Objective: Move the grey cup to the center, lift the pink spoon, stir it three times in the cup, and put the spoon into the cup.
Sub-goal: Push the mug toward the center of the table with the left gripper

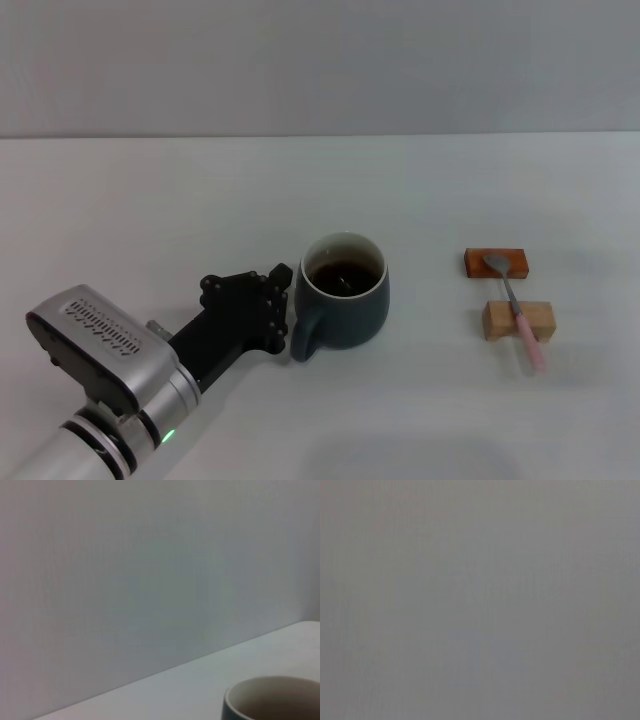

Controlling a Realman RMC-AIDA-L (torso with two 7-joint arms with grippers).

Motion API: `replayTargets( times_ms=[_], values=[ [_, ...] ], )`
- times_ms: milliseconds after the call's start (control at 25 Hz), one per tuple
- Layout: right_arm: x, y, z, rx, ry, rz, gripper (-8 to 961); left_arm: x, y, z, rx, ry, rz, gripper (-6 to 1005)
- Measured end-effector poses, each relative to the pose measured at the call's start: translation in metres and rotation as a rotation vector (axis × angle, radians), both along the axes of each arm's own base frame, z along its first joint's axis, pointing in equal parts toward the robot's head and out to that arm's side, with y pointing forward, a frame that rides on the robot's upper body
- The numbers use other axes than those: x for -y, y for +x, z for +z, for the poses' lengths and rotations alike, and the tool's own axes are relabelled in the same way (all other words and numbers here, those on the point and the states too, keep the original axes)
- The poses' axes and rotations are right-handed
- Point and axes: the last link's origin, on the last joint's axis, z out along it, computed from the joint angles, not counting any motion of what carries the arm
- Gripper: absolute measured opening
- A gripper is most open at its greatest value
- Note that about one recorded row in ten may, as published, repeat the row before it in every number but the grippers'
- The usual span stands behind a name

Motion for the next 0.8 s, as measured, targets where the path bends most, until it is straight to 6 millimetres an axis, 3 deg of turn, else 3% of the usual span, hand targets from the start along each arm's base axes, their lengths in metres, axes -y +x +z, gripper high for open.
replayTargets(
  times_ms=[800],
  values=[
    [0.0, -0.001, -0.001, 0.003, -0.005, 0.005, 736, 0.005, 0.015, -0.009, 0.011, -0.038, -0.043, 9]
  ],
)
